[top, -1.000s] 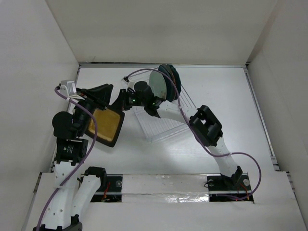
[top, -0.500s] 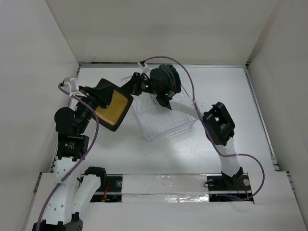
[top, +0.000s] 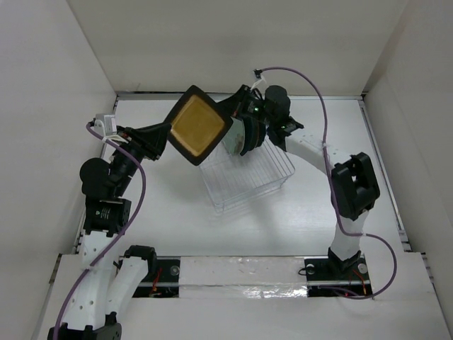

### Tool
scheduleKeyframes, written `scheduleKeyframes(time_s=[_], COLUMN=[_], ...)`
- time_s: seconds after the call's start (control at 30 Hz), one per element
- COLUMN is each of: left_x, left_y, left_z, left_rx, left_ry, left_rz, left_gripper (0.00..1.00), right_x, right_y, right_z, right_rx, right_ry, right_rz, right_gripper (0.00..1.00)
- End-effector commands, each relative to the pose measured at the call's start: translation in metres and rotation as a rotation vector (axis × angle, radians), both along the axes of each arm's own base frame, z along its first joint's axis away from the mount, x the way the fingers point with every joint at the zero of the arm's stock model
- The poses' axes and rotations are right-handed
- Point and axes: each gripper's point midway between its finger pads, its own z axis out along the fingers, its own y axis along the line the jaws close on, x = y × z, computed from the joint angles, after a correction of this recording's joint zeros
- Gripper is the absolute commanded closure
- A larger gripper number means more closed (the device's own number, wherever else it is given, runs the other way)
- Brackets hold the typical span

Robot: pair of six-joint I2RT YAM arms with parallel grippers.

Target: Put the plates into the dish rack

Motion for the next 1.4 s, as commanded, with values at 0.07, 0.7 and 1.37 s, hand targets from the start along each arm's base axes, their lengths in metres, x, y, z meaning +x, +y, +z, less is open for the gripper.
scheduleKeyframes(time_s=[0.07, 0.7, 1.37], left_x=[-0.007, -0.009, -0.006], left_y=[-0.002, -0.008, -0.009], left_z=[0.018, 0.012, 0.008], left_rx=[-0.007, -0.003, 0.001], left_ry=[-0.08, -0.091, -0.084], left_rz=[-0.024, -0.061, -0.062], left_gripper=[0.77, 0.77, 0.77], right_x=[0.003, 0.047, 0.05], right_y=[-0.061, -0.123, -0.087], right_z=[0.099, 0.078, 0.069], right_rx=[0.123, -0.249, -0.492], right_ry=[-0.224, -0.298, -0.414], right_rz=[-0.143, -0.48, -0.569], right_gripper=[1.0, 1.0, 1.0])
